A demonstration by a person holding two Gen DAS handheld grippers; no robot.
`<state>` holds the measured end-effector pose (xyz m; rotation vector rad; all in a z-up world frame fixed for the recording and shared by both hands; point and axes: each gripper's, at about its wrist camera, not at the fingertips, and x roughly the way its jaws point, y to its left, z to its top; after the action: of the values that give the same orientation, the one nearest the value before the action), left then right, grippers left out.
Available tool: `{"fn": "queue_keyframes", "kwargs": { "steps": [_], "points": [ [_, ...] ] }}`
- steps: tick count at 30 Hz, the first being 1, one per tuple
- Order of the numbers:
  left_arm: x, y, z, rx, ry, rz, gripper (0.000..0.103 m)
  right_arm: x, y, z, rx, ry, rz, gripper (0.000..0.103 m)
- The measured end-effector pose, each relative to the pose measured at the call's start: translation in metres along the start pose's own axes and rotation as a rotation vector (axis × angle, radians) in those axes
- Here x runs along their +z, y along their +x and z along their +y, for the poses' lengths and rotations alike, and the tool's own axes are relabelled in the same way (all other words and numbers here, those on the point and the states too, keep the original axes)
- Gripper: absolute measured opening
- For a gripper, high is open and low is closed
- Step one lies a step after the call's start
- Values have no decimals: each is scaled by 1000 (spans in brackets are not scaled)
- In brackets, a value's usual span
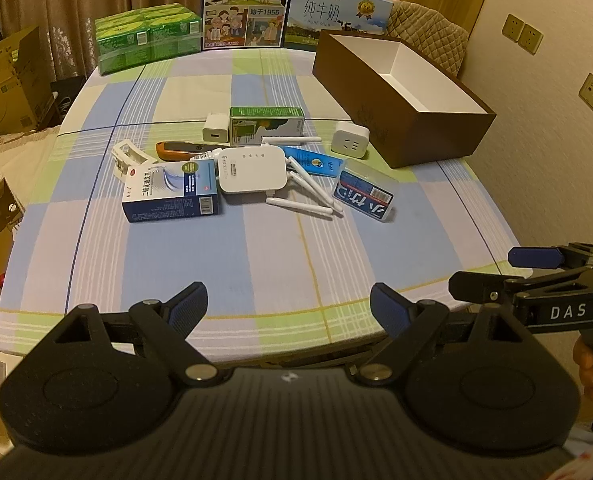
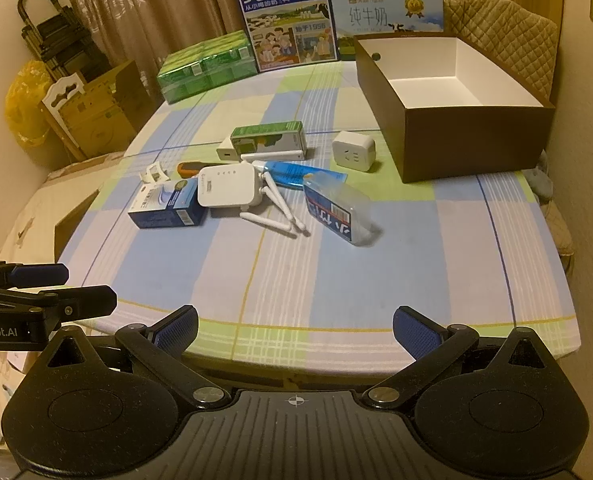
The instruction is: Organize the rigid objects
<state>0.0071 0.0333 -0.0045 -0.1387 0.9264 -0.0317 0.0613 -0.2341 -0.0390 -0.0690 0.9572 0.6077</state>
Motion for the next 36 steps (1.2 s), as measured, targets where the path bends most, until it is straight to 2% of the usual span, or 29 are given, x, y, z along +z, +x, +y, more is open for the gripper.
{"fn": "queue_keyframes", "kwargs": {
  "steps": [14,26,31,36],
  "points": [
    [13,15,10,3,27,8,86,13,9,0,-11,19,-7,101],
    [14,32,23,-26,72,32,86,13,27,-3,-39,-15,-34,101],
    [20,44,24,-43,75,31,86,15,37,-12,-53,-27,-36,95],
    [26,60,25,-37,65,23,83,24,50,-24,-62,-90,-51,89]
  ]
}}
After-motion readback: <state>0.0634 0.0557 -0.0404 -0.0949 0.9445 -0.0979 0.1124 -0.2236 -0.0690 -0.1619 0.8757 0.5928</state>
